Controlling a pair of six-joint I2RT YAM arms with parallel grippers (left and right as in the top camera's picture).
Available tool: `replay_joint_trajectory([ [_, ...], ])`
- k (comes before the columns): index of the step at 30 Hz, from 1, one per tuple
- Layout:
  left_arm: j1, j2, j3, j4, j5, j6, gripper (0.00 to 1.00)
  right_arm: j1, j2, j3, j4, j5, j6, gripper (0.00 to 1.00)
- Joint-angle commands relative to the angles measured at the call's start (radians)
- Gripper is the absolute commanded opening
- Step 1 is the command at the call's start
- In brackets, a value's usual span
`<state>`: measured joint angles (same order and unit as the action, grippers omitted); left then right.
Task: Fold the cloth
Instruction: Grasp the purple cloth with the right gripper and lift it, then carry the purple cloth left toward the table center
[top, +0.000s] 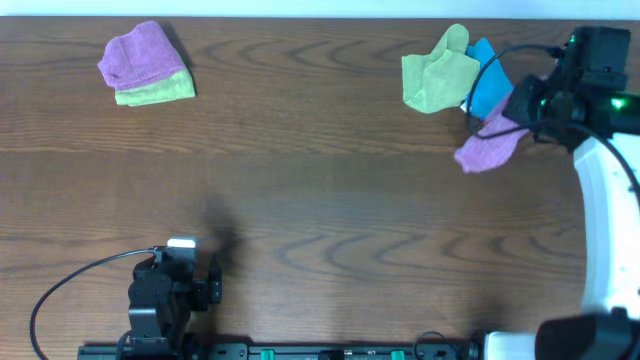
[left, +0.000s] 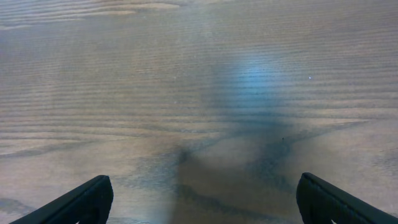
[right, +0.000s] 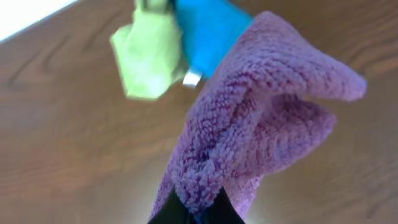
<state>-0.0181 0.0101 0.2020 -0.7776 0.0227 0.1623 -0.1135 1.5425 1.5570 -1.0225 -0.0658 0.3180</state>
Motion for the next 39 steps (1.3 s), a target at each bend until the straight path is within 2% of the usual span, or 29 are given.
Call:
replay_joint_trajectory([
  [1, -0.005, -0.006, -0.023, -0.033, -0.003, 0.017, 0.95, 0.081, -0.038, 0.012, -0.07, -0.126, -0.091, 0.01],
  [5, -0.005, -0.006, -0.023, -0.033, -0.003, 0.017, 0.95, 0.27, -0.045, 0.012, -0.203, -0.144, -0.114, 0.02],
  [9, -0.005, -0.006, -0.023, -0.033, -0.003, 0.017, 0.95, 0.41, -0.045, 0.012, -0.213, -0.135, -0.11, 0.01],
  [14, -0.005, -0.006, -0.023, -0.033, -0.003, 0.017, 0.95, 0.513, -0.045, 0.008, -0.194, -0.125, -0.106, 0.02],
  [21, -0.005, -0.006, -0.023, -0.033, -0.004, 0.018, 0.95, 0.618, 0.01, -0.038, -0.043, -0.125, -0.11, 0.02],
  [28, -0.005, -0.006, -0.023, -0.033, -0.004, 0.018, 0.95, 0.63, 0.097, -0.039, 0.034, -0.126, -0.11, 0.02],
  [31, -0.005, -0.006, -0.023, -0.033, -0.004, 0.018, 0.95, 0.63, 0.134, -0.039, 0.131, -0.125, -0.109, 0.02],
  [32, -0.005, -0.006, -0.023, -0.033, -0.003, 0.017, 0.95, 0.63, 0.154, -0.039, 0.189, -0.125, -0.109, 0.14],
  [33, -0.005, -0.006, -0.023, -0.033, -0.003, 0.017, 0.95, 0.63, 0.18, -0.038, 0.267, -0.124, -0.111, 0.82],
  [34, -0.005, -0.006, -0.023, -0.033, -0.003, 0.017, 0.95, 0.63, 0.206, -0.034, 0.333, -0.121, -0.119, 0.99],
  [36, -0.005, -0.006, -0.023, -0.033, -0.003, 0.017, 0.95, 0.629, 0.246, -0.005, 0.374, -0.108, -0.124, 0.99],
  [39, -0.005, -0.006, -0.023, -0.033, -0.003, 0.017, 0.95, 0.627, 0.238, 0.016, 0.337, -0.032, -0.109, 0.99],
])
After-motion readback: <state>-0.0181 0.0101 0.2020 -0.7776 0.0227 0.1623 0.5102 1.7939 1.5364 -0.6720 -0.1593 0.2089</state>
